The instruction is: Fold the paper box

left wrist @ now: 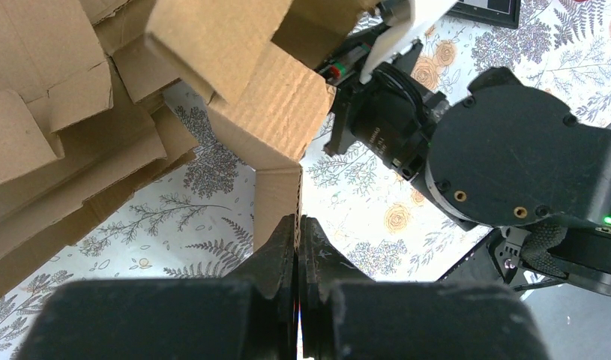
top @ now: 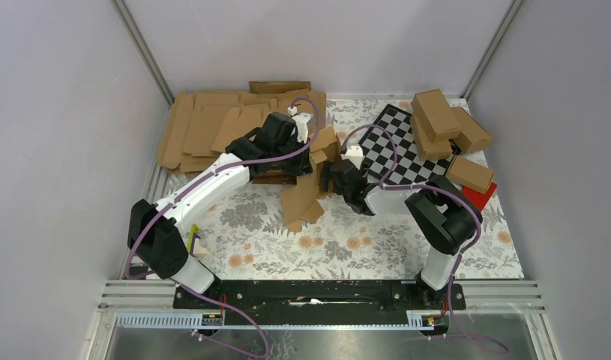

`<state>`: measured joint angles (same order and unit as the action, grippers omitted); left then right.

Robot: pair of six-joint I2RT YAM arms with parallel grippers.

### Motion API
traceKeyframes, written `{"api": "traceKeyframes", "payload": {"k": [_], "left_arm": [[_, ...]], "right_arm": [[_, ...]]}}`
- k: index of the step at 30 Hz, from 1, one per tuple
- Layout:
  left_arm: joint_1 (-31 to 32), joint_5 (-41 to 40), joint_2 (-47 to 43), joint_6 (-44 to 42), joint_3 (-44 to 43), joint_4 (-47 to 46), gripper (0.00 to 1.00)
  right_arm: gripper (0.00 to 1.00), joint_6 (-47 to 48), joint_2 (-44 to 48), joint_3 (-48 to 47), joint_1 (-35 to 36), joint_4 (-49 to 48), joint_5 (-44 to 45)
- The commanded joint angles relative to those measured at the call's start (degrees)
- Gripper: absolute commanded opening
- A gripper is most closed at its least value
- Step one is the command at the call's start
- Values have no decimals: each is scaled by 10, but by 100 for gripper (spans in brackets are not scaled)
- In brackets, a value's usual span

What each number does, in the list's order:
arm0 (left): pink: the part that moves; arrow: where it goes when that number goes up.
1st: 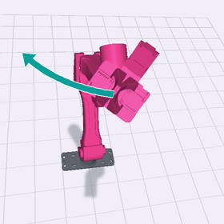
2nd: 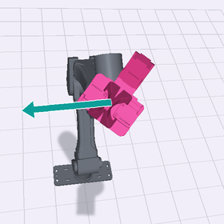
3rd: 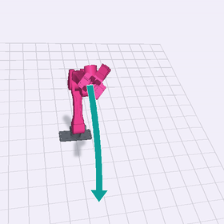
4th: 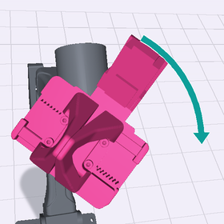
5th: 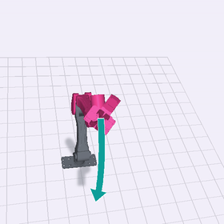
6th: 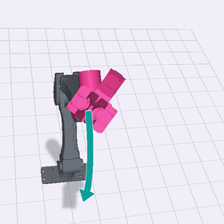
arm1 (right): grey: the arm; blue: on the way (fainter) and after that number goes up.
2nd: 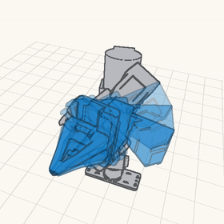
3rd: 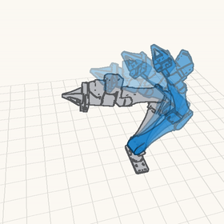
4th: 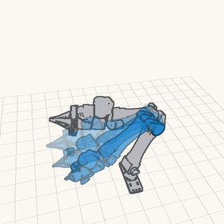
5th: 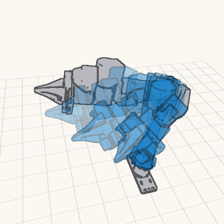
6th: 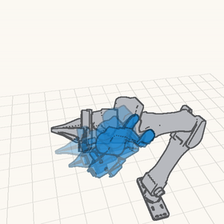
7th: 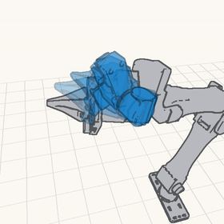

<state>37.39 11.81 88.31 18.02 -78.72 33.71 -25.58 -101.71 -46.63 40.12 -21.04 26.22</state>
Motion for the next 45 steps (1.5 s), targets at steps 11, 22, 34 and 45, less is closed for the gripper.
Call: {"api": "traceKeyframes", "payload": {"k": [11,22,34,45], "left_arm": [[-1,12,-28,0,20,19,0],[-1,20,-29,2,12,19,0],[-1,31,-37,19,20,18,0],[2,46,-50,61,54,-23,0]], "right_arm": [[90,-32,-93,-9,1,27,50],[93,-5,1,94,29,-12,71],[94,-43,255,178,29,-29,0],[72,-189,377,234,28,-47,-8]]}}
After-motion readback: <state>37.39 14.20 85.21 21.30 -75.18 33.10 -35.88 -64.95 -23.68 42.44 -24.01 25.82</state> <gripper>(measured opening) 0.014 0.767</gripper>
